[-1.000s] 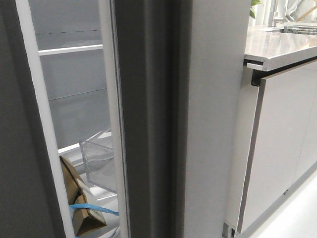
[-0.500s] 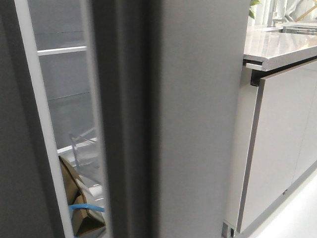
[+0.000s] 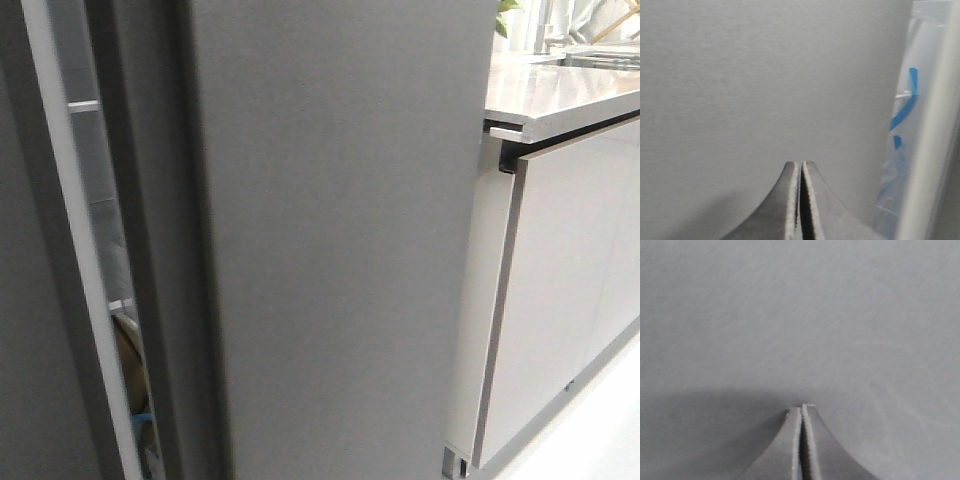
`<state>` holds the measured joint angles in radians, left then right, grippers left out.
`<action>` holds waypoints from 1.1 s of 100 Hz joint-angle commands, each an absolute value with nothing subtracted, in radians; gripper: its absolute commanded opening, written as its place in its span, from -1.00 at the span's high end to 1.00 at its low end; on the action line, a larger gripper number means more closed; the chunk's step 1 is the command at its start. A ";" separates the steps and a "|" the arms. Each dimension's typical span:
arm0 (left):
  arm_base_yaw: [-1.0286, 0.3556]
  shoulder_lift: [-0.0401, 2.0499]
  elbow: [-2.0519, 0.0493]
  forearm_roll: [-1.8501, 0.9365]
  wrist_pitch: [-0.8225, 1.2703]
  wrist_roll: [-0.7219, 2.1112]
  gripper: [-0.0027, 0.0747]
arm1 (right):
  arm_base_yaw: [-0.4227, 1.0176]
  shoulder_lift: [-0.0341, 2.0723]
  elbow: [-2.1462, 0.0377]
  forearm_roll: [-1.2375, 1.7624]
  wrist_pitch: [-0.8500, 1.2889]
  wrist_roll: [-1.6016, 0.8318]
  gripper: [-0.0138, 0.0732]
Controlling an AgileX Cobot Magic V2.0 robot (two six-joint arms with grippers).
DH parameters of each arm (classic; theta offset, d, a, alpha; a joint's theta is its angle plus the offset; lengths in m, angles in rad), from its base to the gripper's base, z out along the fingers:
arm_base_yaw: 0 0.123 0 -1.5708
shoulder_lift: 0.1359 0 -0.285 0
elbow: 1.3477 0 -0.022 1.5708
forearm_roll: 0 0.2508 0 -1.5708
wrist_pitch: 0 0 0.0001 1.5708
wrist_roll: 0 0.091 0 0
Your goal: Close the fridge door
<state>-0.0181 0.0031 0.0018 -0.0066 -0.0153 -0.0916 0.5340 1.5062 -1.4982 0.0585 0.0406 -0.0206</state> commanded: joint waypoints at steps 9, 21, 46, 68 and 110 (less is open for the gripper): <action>-0.025 0.022 0.030 -0.008 -0.092 -0.095 0.99 | 0.541 1.607 -1.619 0.059 -0.062 -0.021 0.86; -0.025 0.022 0.030 -0.008 -0.092 -0.095 0.99 | 0.541 1.656 -1.669 0.059 -0.064 -0.021 0.86; -0.023 0.022 0.030 -0.008 -0.092 -0.095 0.99 | 0.539 1.670 -1.675 0.059 -0.104 -0.021 0.86; -0.023 0.022 0.030 -0.008 -0.092 -0.095 0.99 | 0.494 1.665 -1.673 0.059 -0.061 -0.021 0.86; -0.023 0.022 0.030 -0.008 -0.092 -0.095 0.99 | 0.397 1.407 -1.307 0.071 -0.236 -0.039 0.86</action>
<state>-0.0181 0.0031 0.0018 -0.0066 -0.0153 -0.0916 0.4287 1.5223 -1.3845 0.0596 -0.1111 -0.0301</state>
